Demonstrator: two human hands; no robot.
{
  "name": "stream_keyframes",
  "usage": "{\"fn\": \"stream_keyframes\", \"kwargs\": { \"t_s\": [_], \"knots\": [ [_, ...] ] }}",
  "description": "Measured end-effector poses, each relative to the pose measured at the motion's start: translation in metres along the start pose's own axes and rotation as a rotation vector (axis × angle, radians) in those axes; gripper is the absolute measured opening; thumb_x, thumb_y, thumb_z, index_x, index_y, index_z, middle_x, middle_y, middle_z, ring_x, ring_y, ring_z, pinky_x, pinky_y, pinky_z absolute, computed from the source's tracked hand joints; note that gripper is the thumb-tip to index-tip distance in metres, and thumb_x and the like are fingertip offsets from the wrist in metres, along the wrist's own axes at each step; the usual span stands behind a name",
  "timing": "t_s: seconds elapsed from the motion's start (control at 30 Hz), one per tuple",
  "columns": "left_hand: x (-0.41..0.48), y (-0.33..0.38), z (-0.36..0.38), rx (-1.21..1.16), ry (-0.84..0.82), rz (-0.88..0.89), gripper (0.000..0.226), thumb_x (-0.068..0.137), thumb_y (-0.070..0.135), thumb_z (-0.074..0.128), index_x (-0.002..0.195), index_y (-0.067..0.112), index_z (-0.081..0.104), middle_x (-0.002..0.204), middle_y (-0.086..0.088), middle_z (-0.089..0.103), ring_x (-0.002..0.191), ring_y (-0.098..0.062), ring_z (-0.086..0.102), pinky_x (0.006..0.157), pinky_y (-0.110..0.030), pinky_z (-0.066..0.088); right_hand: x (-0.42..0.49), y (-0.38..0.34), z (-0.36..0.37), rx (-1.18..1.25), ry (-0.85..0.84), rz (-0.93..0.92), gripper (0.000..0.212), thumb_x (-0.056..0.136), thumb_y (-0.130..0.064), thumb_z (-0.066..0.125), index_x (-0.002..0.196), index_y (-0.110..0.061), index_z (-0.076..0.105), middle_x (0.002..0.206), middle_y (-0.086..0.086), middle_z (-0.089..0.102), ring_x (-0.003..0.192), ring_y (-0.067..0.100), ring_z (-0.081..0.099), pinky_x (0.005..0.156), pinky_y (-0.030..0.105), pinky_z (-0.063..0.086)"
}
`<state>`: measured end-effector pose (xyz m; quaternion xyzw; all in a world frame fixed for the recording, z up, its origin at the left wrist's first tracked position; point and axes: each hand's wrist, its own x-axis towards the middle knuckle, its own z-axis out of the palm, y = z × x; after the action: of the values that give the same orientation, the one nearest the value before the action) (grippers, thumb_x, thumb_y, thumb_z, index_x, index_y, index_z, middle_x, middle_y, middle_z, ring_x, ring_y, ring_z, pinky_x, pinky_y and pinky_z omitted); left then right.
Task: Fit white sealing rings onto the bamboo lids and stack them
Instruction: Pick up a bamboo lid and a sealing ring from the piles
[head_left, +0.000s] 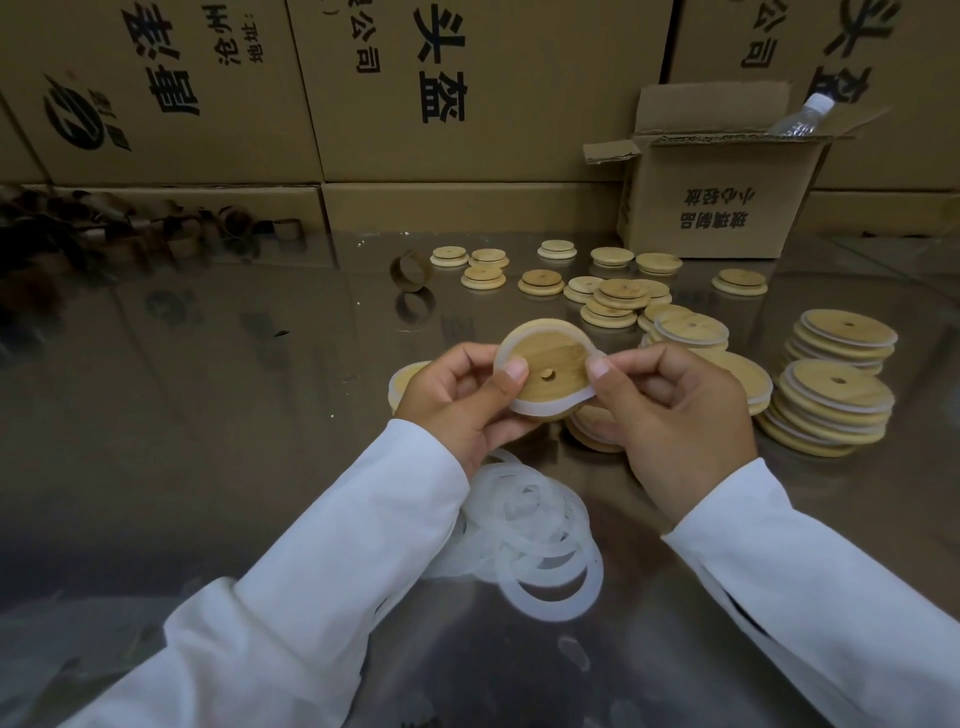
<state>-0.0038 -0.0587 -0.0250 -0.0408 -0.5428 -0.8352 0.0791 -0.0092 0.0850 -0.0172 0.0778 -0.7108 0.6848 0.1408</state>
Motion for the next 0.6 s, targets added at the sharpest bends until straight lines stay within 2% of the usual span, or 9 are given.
{"fn": "stream_keyframes", "kwargs": {
  "t_s": [0.07, 0.17, 0.23, 0.33, 0.4, 0.5, 0.6],
  "knots": [
    [-0.0006, 0.0012, -0.0006, 0.045, -0.020, 0.003, 0.007, 0.079, 0.005, 0.059, 0.085, 0.007, 0.061, 0.080, -0.007, 0.071, 0.077, -0.020, 0.070, 0.064, -0.029, 0.058, 0.0011, 0.0005, -0.0012, -0.034, -0.003, -0.007, 0.006, 0.082, -0.017, 0.066, 0.077, -0.018, 0.063, 0.073, -0.002, 0.071, 0.072, 0.012, 0.069, 0.071, 0.036, 0.059],
    [0.0002, 0.0050, -0.0051, 0.242, -0.055, -0.010, 0.014, 0.079, 0.005, 0.062, 0.091, 0.010, 0.062, 0.091, -0.011, 0.069, 0.085, -0.023, 0.068, 0.071, -0.032, 0.058, 0.0049, 0.0002, -0.0054, -0.113, -0.041, -0.031, 0.008, 0.082, -0.016, 0.066, 0.076, -0.019, 0.062, 0.077, -0.002, 0.070, 0.075, 0.015, 0.069, 0.072, 0.041, 0.058],
    [-0.0006, 0.0060, -0.0076, 0.329, -0.082, -0.032, 0.019, 0.077, 0.009, 0.065, 0.096, 0.014, 0.062, 0.097, -0.012, 0.068, 0.090, -0.025, 0.067, 0.076, -0.035, 0.058, 0.0046, 0.0003, -0.0070, -0.220, -0.088, -0.112, 0.008, 0.081, -0.016, 0.067, 0.075, -0.020, 0.062, 0.078, -0.004, 0.069, 0.077, 0.014, 0.067, 0.074, 0.040, 0.057],
    [-0.0030, 0.0056, -0.0087, 0.578, -0.130, 0.091, 0.024, 0.073, 0.021, 0.069, 0.097, 0.025, 0.063, 0.097, 0.002, 0.069, 0.092, -0.012, 0.065, 0.079, -0.026, 0.055, 0.0013, 0.0002, -0.0063, -0.370, -0.168, -0.230, 0.012, 0.080, -0.018, 0.068, 0.073, -0.026, 0.061, 0.076, -0.012, 0.066, 0.076, 0.004, 0.064, 0.074, 0.029, 0.055],
    [-0.0035, 0.0055, -0.0074, 0.693, -0.156, 0.185, 0.022, 0.077, 0.016, 0.070, 0.092, 0.030, 0.064, 0.093, 0.010, 0.067, 0.088, -0.005, 0.064, 0.079, -0.021, 0.053, 0.0005, 0.0013, -0.0059, -0.421, -0.204, -0.251, 0.016, 0.080, -0.019, 0.067, 0.072, -0.029, 0.059, 0.075, -0.015, 0.065, 0.076, 0.000, 0.063, 0.072, 0.022, 0.053],
    [-0.0032, 0.0028, -0.0060, 0.728, -0.132, 0.245, 0.021, 0.079, 0.010, 0.069, 0.086, 0.030, 0.064, 0.085, 0.011, 0.067, 0.083, -0.007, 0.063, 0.077, -0.024, 0.054, -0.0013, 0.0049, -0.0046, -0.395, -0.161, -0.216, 0.010, 0.078, -0.025, 0.068, 0.075, -0.029, 0.059, 0.075, -0.017, 0.065, 0.076, -0.006, 0.061, 0.066, 0.011, 0.049],
    [-0.0035, 0.0016, -0.0048, 0.676, -0.113, 0.266, 0.020, 0.078, 0.007, 0.069, 0.086, 0.025, 0.065, 0.084, 0.009, 0.067, 0.080, -0.005, 0.063, 0.074, -0.020, 0.053, -0.0048, 0.0071, -0.0016, -0.401, -0.093, -0.210, 0.010, 0.076, -0.031, 0.067, 0.072, -0.030, 0.058, 0.069, -0.019, 0.063, 0.073, -0.008, 0.060, 0.060, 0.010, 0.048]
  ]
}}
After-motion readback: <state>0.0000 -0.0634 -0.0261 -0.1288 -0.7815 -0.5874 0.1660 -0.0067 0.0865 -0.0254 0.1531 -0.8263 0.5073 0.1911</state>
